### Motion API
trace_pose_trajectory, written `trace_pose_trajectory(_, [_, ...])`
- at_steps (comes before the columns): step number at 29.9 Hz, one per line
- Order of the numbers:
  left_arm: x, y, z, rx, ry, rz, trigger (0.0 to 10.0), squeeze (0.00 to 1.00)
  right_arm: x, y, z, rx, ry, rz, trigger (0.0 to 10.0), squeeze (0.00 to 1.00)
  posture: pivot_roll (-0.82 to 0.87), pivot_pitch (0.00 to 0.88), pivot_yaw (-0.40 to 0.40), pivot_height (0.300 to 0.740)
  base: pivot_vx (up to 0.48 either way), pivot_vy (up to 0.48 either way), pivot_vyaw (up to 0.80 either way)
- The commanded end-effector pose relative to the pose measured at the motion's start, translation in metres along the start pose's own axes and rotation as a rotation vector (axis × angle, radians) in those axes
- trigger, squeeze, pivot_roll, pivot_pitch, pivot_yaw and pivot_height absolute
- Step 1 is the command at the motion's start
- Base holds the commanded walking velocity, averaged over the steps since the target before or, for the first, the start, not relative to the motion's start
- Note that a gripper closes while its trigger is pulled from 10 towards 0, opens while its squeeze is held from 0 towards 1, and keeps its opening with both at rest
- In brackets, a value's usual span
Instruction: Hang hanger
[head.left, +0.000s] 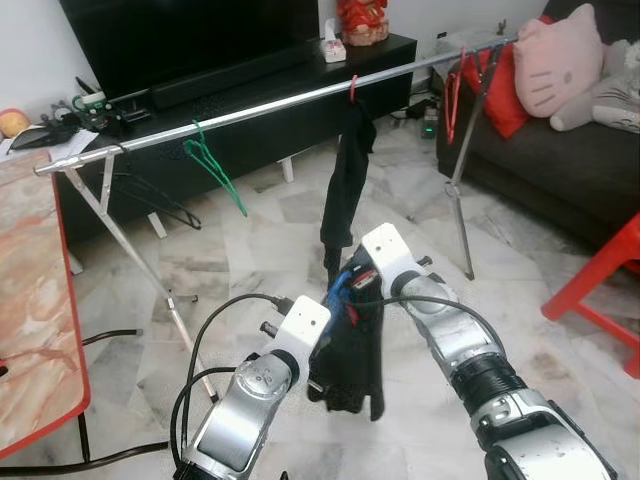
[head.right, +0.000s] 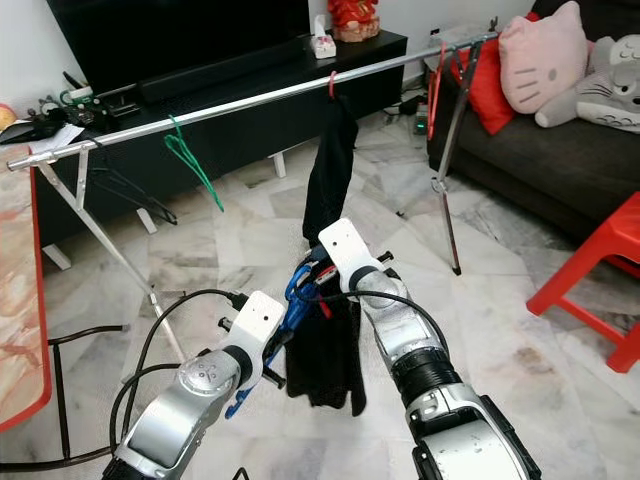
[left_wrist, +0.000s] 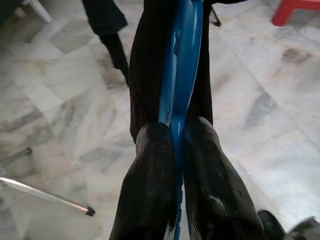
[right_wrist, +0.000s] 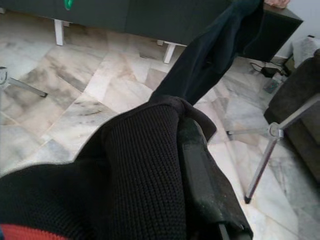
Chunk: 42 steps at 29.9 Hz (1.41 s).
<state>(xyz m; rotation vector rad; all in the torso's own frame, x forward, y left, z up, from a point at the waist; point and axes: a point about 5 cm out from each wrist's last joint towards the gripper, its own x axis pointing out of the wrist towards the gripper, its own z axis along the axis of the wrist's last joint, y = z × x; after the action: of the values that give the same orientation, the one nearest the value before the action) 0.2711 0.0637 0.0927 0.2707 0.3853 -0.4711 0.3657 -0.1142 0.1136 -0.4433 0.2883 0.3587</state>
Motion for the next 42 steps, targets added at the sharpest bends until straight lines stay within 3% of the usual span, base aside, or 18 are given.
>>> trace_pose_trajectory(1, [0.000, 0.016, 0.002, -0.001, -0.015, 0.085, 10.0, 0.00, -0.001, 0.003, 0.011, 0.001, -0.046, 0.013, 10.0, 0.00, -0.13, 0.000, 0.060, 0.740, 0.000, 0.000, 0.00])
trace_pose_trajectory(16, [0.006, 0.019, 0.009, -0.034, -0.061, 0.149, 10.0, 0.00, -0.007, 0.024, 0.024, 0.018, -0.085, 0.127, 10.0, 0.00, -0.13, 0.000, 0.059, 0.740, 0.000, 0.000, 0.00])
trace_pose_trajectory(20, [0.009, 0.022, 0.011, -0.063, -0.080, 0.168, 10.0, 0.00, -0.011, 0.037, 0.030, 0.089, -0.110, 0.219, 10.0, 0.00, -0.13, 0.000, 0.061, 0.740, 0.000, 0.000, 0.00])
trace_pose_trajectory(24, [0.009, 0.023, 0.011, -0.069, -0.090, 0.174, 10.0, 0.00, -0.012, 0.030, 0.032, 0.094, -0.113, 0.190, 10.0, 0.00, -0.13, 0.000, 0.061, 0.740, 0.000, 0.000, 0.00])
trace_pose_trajectory(28, [0.009, 0.025, 0.010, -0.075, -0.092, 0.183, 10.0, 0.00, -0.012, 0.010, 0.040, 0.210, -0.142, 0.114, 10.0, 0.00, -0.14, 0.000, 0.061, 0.740, 0.000, 0.000, 0.00])
trace_pose_trajectory(32, [0.009, 0.025, 0.010, -0.076, -0.093, 0.185, 10.0, 0.00, -0.012, 0.008, 0.042, 0.197, -0.148, 0.120, 10.0, 0.00, -0.14, 0.000, 0.060, 0.740, 0.000, 0.000, 0.00])
trace_pose_trajectory(38, [0.010, 0.025, 0.013, -0.075, -0.118, 0.185, 10.0, 0.00, -0.013, 0.022, 0.018, 0.079, -0.046, 0.196, 10.0, 0.00, -0.13, 0.000, 0.058, 0.740, 0.000, 0.000, 0.00])
trace_pose_trajectory(42, [0.009, 0.026, 0.014, -0.075, -0.129, 0.186, 10.0, 0.00, -0.014, 0.030, 0.007, 0.087, -0.017, 0.242, 10.0, 0.00, -0.13, 0.000, 0.059, 0.740, 0.000, 0.000, 0.00])
